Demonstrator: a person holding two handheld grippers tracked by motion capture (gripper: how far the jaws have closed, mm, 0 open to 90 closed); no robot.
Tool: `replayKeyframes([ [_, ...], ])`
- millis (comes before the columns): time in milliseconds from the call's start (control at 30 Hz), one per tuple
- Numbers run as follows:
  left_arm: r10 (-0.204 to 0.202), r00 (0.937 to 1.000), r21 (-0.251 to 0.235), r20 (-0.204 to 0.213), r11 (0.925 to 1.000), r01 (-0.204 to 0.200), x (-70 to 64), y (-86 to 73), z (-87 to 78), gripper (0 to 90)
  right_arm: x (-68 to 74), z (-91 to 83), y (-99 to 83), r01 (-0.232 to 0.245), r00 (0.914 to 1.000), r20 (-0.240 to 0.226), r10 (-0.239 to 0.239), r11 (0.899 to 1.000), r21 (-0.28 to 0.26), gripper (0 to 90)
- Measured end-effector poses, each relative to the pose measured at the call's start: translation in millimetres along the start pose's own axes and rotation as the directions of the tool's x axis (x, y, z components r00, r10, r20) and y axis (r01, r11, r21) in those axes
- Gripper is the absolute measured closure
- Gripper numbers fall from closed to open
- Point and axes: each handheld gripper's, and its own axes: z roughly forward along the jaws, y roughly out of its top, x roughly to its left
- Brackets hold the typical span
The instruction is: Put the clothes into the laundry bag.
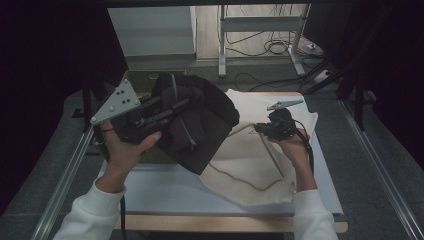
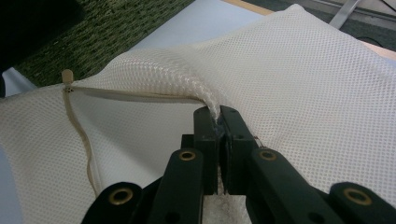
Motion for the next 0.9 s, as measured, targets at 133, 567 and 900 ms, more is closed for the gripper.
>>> replayKeyframes([
  [133, -0.006, 0.9999, 0.003, 0.016, 1.0000, 0.006, -5.5, -4.5, 2.0, 70.1, -0.1, 0.5, -0.3, -0.005, 1.0000, 0.001, 0.005, 1.000, 0.003, 86.1],
  [567, -0.010, 0.9969, 0.002, 0.078, 1.0000, 0.009, -22.3, -14.4, 2.0, 70.1, -0.3, 4.6, -1.0, -0.007, 0.9999, 0.010, 0.007, 1.000, 0.006, 86.3],
  [900, -0.025, 0.9929, 0.008, 0.117, 0.9997, 0.024, -31.6, -22.8, 4.4, 70.1, 0.1, 14.1, -2.0, -0.004, 0.9996, 0.030, 0.004, 1.000, 0.012, 86.3],
])
